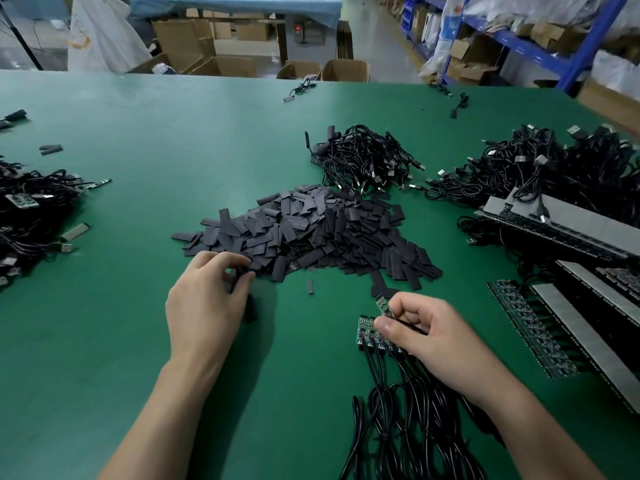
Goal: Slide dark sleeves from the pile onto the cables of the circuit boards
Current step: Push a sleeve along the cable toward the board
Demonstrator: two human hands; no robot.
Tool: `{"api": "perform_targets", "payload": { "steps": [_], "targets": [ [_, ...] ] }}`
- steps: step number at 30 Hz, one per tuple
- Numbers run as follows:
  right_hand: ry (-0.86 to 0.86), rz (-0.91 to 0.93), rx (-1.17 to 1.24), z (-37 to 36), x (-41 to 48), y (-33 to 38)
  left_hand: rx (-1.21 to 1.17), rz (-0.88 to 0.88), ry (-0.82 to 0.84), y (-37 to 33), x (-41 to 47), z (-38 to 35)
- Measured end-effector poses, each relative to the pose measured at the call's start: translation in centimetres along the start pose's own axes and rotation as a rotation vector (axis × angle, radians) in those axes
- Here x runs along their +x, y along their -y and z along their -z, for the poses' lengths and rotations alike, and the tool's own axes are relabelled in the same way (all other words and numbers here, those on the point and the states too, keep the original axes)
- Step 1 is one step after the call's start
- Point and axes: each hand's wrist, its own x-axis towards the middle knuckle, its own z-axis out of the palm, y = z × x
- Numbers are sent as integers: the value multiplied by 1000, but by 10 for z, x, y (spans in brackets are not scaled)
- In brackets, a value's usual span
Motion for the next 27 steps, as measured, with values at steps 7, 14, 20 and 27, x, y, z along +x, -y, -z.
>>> {"api": "perform_targets", "payload": {
  "steps": [7,14,20,27],
  "targets": [
    [11,-17,58,1,-1,5,-431,-153,97,-16,-3,1],
    [104,-49,310,4,-2,10,-1090,-81,514,-58,-40,-8],
    [87,-103,337,5,-1,11,-1219,-68,581,-68,-45,-9],
    [105,-113,337,5,-1,7,-1111,-179,562,-68,-46,-7]
  ]
}}
